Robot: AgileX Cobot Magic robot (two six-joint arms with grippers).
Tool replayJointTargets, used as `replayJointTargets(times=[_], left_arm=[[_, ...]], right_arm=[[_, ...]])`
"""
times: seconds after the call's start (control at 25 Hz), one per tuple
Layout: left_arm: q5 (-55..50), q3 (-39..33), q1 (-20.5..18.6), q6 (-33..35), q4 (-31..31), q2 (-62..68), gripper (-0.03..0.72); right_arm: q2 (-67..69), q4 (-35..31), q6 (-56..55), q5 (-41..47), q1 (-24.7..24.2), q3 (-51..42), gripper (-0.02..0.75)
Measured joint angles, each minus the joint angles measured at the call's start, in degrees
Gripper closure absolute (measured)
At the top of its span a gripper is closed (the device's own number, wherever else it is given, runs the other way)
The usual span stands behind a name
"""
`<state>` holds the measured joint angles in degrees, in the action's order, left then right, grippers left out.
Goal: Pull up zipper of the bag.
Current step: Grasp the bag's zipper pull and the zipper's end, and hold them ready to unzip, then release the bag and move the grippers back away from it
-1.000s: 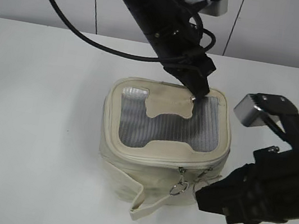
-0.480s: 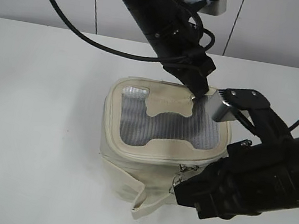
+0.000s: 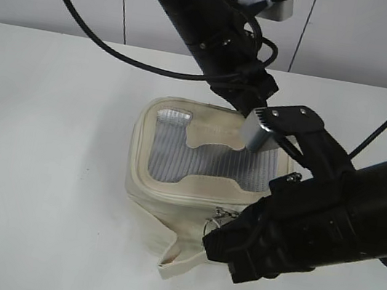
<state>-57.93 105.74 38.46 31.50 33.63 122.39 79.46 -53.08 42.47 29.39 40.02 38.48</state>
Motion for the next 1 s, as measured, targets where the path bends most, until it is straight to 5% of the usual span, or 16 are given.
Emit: replayJointTargets(times=[0.16, 0.28, 0.56, 0.72, 1.0], left_arm=[[-0.06, 0.00, 0.00, 0.05, 0.00, 0.00, 0.652], [0.29, 0.00, 0.00, -0.01, 0.00, 0.00, 0.652], [0.78, 0.00, -0.18, -0.25, -0.32, 0.00, 0.636], [0.78, 0.00, -0.18, -0.25, -0.72, 0.00, 0.622], [0.59, 0.31, -0.18, -0.28, -1.99, -0.50, 0.525]], right_arm=[[0.11, 0.00, -0.92, 0.06, 0.13, 0.32, 0.712], [0.11, -0.48, -1.97, 1.46, 0.56, 0.60, 0.622], [-1.84, 2.60, -7.36, 2.40, 0.85, 1.04, 0.215], [-5.62, 12.10, -16.90, -0.15, 0.85, 1.31, 0.139], [-9.47, 40.65, -45.80, -2.04, 0.10, 1.36, 0.127]])
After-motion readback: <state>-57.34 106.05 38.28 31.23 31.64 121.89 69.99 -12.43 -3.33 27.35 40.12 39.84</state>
